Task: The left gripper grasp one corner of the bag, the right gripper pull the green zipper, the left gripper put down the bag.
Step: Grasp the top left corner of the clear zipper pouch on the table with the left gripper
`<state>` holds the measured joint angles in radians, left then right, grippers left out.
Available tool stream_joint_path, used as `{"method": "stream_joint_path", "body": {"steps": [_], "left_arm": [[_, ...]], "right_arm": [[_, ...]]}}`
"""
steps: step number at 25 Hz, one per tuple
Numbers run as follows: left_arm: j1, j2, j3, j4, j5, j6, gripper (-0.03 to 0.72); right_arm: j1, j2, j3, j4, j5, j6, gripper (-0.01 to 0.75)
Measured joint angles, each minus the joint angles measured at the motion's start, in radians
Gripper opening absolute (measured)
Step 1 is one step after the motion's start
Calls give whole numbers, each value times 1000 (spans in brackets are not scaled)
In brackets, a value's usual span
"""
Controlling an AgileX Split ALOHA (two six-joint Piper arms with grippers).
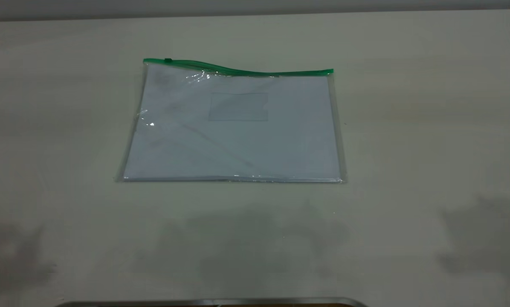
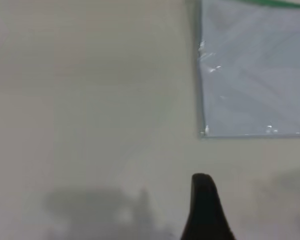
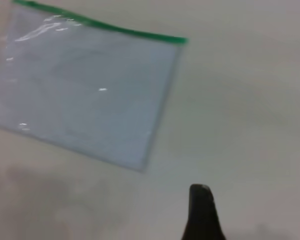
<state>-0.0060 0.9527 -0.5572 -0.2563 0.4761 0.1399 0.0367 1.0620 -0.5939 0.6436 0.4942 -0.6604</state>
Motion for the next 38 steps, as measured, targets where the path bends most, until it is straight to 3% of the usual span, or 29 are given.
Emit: {"method": "stream_joint_path", "body": {"steps": [9, 15, 21, 26, 38], "left_arm": [[0, 444, -247, 0, -28, 103, 575], [12, 676, -369, -1, -37, 139, 575], [42, 886, -517, -1, -39, 171, 576], [43, 1038, -666, -21, -31, 205, 576], [43, 1379, -980, -444, 68, 675, 576]], "right_arm": [[0, 384, -187, 584, 97, -551, 579], [69, 557, -288, 790, 123, -765, 579], [195, 707, -393, 812, 124, -784, 579], [253, 817, -476, 836, 124, -784, 579], [265, 909, -568, 873, 123, -771, 579]]}}
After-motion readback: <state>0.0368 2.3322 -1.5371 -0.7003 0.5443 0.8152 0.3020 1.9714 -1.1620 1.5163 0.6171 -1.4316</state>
